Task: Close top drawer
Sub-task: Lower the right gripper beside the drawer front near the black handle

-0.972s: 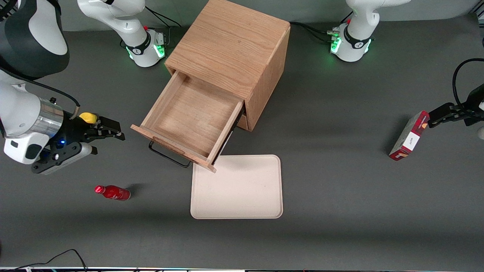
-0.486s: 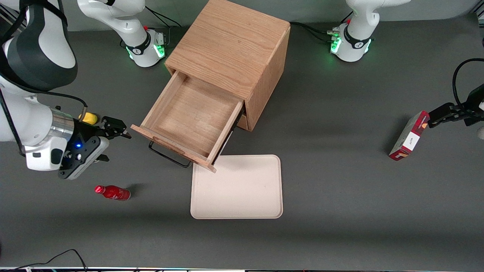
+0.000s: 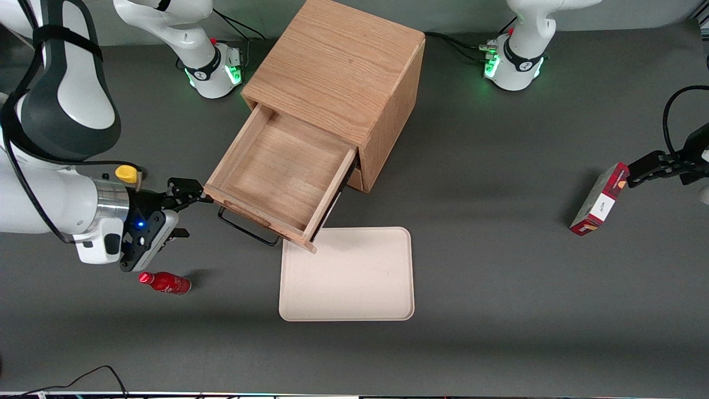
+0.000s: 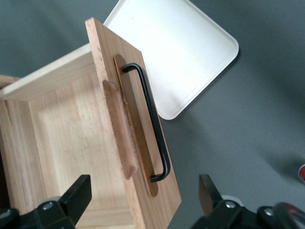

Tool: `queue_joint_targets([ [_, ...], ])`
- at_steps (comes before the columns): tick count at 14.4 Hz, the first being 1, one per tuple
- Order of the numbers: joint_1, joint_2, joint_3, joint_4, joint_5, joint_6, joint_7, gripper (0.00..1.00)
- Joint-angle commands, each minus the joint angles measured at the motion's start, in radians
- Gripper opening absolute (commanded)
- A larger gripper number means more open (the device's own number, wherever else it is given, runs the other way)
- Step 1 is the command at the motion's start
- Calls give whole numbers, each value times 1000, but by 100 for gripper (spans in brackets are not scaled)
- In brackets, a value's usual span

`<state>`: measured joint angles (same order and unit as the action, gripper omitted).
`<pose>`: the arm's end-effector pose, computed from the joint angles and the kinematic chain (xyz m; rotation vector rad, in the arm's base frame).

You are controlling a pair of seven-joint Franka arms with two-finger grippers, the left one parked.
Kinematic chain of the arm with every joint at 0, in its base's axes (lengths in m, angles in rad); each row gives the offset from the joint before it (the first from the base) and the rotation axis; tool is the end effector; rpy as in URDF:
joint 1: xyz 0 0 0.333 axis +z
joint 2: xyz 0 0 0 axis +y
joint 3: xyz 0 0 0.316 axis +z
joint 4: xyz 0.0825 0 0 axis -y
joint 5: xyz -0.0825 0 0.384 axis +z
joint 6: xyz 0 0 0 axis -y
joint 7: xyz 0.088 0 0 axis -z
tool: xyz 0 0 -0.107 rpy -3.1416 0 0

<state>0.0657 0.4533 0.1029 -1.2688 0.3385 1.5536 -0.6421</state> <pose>0.6610 0.1347 0.4933 -2.5229 -1.0391 0.0954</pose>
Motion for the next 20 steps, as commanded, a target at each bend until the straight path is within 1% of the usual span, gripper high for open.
queue_joint_targets([
  [1,2,57,-6,34,30,-6,-60,100],
  [4,0,100,-6,39,30,-1,-97,100],
  [15,13,157,-3,35,30,91,-93,100],
  [20,26,166,3,31,31,100,-77,100],
])
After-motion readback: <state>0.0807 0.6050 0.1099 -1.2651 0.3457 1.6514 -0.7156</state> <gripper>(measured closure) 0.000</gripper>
